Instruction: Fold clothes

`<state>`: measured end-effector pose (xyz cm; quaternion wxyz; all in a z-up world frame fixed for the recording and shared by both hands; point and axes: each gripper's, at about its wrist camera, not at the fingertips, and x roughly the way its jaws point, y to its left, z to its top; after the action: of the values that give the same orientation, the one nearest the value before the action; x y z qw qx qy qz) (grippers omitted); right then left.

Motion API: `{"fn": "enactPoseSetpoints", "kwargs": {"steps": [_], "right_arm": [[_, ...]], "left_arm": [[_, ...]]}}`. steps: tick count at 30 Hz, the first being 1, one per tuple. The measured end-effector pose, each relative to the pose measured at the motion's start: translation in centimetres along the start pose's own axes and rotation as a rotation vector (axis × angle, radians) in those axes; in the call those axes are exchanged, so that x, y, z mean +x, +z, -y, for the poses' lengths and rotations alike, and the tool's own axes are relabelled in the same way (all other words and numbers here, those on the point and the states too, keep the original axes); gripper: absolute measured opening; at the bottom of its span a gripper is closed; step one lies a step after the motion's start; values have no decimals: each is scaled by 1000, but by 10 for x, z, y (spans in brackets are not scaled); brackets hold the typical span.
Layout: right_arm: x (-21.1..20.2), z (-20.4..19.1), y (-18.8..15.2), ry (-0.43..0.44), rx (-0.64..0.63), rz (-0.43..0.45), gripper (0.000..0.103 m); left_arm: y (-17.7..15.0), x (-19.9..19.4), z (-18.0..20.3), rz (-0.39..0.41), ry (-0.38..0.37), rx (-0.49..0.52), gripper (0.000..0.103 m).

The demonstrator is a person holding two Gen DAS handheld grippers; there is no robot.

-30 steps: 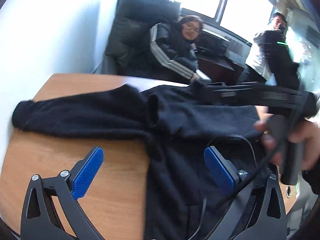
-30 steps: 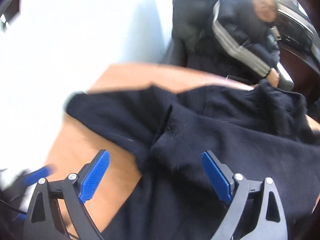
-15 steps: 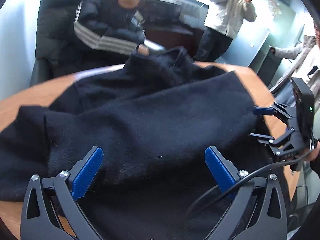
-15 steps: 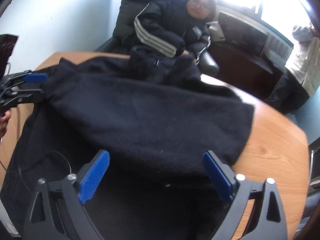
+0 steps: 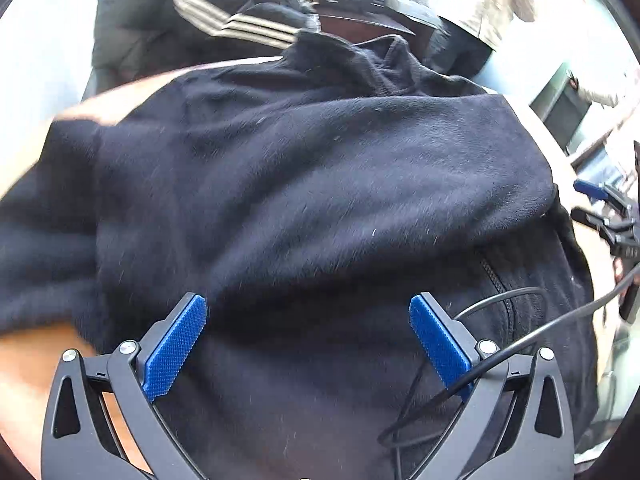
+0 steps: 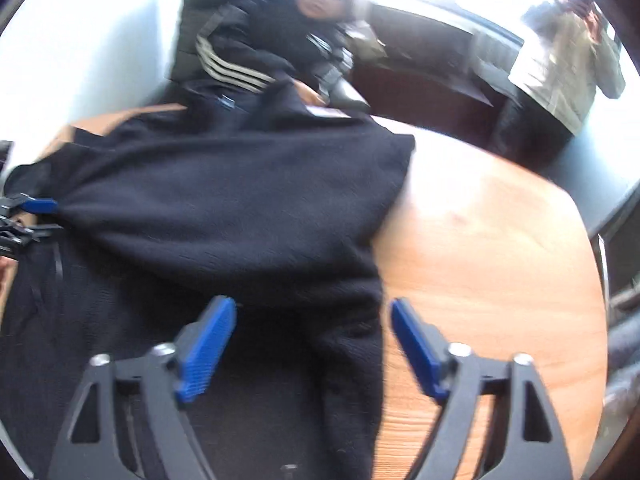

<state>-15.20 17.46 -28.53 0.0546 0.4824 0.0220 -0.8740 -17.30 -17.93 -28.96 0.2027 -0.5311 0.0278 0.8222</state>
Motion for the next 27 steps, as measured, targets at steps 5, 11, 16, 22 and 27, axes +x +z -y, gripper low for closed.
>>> {"fn": "enactPoseSetpoints", "kwargs": {"steps": [5,11,16,22,27], "right_arm": [[33,-12,-23,-18,-35,-132,89],[0,10,-26,-177,-35,-168,87],[-77,-75,38,-70,-263,57,94],[-98,-224,102,116,-417,292,96],[-86,-305,123,210,-425,362,96]], "left_arm": [[-10,-14,-15,6,13,-62,100],[-35,-82,-3,93,50,-13,103],[-41,-156,-21,213,124,-113,103],[-73,-220,-109,261,283,-448,103],[-94,-219,-214,258,251,-664,103]]}}
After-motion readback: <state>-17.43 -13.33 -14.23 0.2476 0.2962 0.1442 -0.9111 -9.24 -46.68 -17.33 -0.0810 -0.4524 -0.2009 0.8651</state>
